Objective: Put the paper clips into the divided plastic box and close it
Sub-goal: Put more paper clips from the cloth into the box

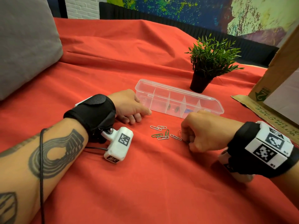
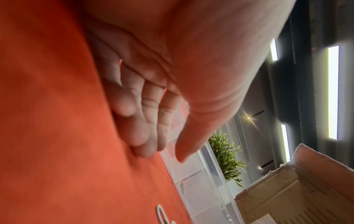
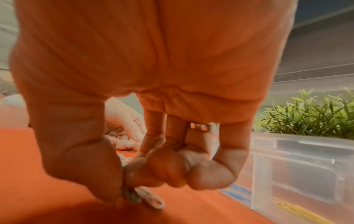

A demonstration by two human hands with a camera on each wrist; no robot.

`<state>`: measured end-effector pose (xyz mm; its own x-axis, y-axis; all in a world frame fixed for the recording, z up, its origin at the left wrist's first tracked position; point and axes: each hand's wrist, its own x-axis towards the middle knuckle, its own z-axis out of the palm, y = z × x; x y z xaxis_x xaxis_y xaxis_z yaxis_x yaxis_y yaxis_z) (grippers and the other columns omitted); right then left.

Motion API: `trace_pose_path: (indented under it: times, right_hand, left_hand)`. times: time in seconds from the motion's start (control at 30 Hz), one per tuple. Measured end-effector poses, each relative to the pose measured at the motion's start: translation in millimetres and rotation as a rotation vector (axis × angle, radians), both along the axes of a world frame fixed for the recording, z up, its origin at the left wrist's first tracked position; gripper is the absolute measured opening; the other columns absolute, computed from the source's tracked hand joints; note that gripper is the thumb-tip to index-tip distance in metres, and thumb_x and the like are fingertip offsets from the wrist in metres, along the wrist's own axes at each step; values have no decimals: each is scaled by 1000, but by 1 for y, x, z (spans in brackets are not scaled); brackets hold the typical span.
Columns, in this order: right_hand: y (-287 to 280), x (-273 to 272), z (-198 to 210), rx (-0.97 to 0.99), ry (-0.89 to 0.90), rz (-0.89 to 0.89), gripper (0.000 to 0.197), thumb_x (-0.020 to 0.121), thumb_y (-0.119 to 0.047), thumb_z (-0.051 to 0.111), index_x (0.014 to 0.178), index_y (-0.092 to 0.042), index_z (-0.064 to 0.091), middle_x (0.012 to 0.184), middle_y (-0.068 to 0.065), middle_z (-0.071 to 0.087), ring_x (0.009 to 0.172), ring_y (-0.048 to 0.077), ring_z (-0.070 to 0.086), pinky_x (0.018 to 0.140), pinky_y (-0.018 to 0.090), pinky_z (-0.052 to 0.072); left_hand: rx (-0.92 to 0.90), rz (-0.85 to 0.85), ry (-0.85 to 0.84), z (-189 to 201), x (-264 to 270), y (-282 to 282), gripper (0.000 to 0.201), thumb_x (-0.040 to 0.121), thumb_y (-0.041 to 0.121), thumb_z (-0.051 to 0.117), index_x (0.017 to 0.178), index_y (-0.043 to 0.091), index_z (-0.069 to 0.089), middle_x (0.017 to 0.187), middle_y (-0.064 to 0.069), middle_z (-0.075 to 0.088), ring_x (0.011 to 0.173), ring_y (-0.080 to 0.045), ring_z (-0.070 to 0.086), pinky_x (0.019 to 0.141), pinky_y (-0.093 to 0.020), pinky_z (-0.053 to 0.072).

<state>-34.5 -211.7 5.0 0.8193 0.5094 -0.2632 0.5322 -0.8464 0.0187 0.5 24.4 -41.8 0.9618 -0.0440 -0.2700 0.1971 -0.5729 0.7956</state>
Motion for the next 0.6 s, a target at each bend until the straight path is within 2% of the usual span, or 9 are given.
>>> trace_pose_path:
  times: [0.07,0.13,0.2,0.3,0.33,0.4,0.47,0.6]
  right_hand:
    - [-2,2,5,41,-6,10,16,66,-21,68,79,-27,76,64,-10,67,63,3,62,66,26,57]
    - [-4,7,11,81,-21,35,14,69,-20,69,75,-31,76,64,-8,68,62,6,62,62,19,52]
    - [-6,13,18,135,-49,48,14,72,-21,73,72,-35,76,66,-9,71,64,5,64,62,19,50]
    - [-10,31,30,315,-78,15,13,75,-15,78,76,-28,81,63,-10,73,54,-4,63,54,8,43]
    - [-10,38,34,386,-93,-5,13,76,-11,78,77,-24,81,63,-7,74,52,-3,63,54,7,44]
    - [-8,52,37,508,-161,-49,14,77,-8,79,78,-22,80,66,-2,77,58,5,69,59,14,49]
    - [-3,66,35,587,-245,-105,11,76,-9,78,79,-20,79,67,-1,77,58,8,70,60,17,51]
    - [13,88,21,556,-328,-161,13,79,-9,73,80,-20,80,68,-1,76,58,6,67,56,8,45]
  left_hand:
    - [-6,3,3,0,0,0,28,82,37,77,86,11,69,69,-5,70,47,-13,56,41,-18,44]
    - [-6,5,6,0,0,0,28,82,37,77,88,10,69,70,-5,70,47,-13,56,41,-18,44]
    - [-5,6,6,0,0,0,28,83,37,77,88,10,69,70,-5,69,47,-13,56,41,-18,43]
    - [-8,5,7,-1,1,0,29,82,37,77,88,10,69,70,-5,70,47,-13,56,40,-18,43]
    - [-9,5,7,0,1,0,29,82,37,77,88,10,69,70,-5,70,47,-13,56,40,-18,43]
    - [-9,6,7,0,2,0,29,82,37,77,88,10,70,71,-6,70,47,-13,56,40,-18,43]
    - [-11,6,4,-1,1,1,29,82,37,77,89,9,70,70,-6,70,46,-13,56,40,-18,43]
    - [-11,5,0,-1,1,1,28,83,36,77,88,9,69,71,-6,69,45,-13,56,38,-17,43]
